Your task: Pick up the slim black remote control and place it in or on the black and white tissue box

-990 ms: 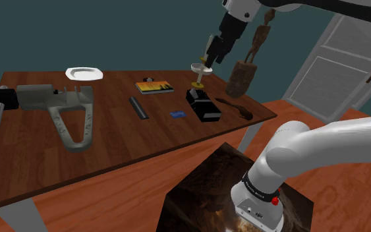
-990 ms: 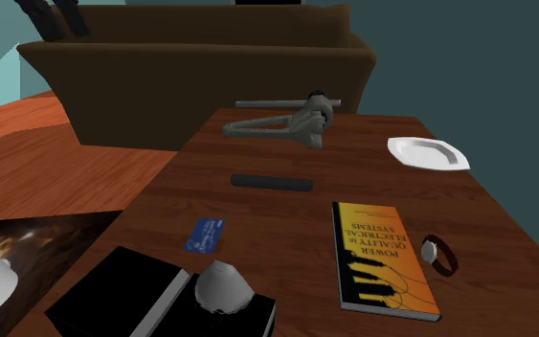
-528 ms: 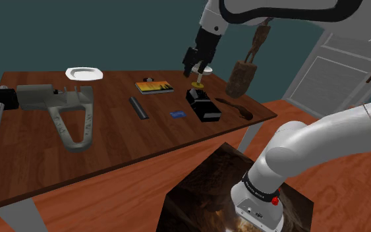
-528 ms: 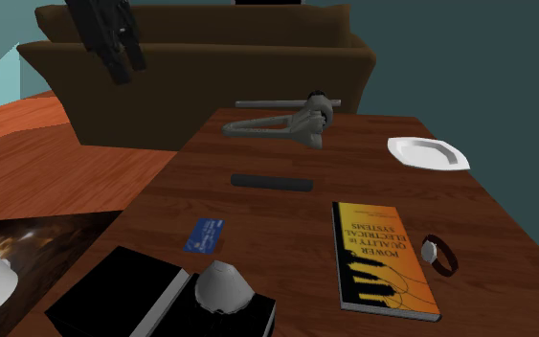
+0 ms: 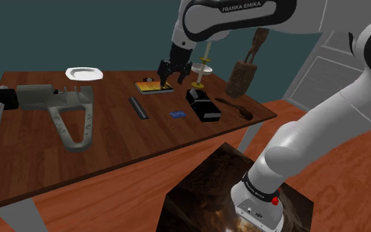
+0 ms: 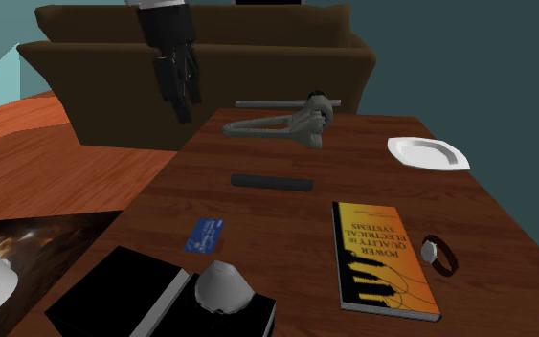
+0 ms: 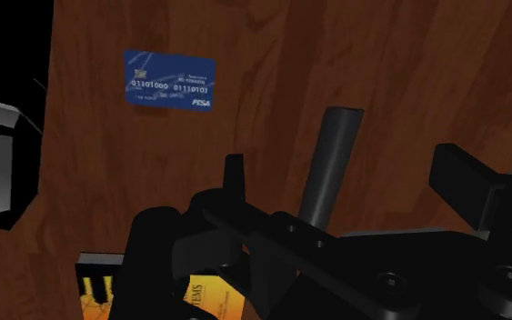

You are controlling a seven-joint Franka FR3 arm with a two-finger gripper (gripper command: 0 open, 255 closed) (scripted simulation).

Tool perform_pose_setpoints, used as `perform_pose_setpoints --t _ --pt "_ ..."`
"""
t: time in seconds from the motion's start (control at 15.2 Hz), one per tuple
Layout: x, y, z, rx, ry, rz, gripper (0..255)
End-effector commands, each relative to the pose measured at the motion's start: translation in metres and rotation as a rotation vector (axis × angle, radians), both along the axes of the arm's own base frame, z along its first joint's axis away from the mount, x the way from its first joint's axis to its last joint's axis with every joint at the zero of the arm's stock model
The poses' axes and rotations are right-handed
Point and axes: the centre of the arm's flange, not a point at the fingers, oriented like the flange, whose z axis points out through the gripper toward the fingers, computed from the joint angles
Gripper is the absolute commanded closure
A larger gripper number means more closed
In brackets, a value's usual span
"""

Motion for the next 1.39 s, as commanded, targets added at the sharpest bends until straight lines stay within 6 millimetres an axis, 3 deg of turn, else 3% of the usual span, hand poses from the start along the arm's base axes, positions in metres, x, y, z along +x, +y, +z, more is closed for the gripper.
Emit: perform_pose_setpoints --t 0.0,0.86,1.32 --pt "0.020 0.005 -0.022 0.010 0.013 -0.034 0" --pt "0.144 0.032 -0.147 0.068 0.098 -0.240 0" --pt "0.146 0.035 -0.179 0.069 0.099 -0.242 0"
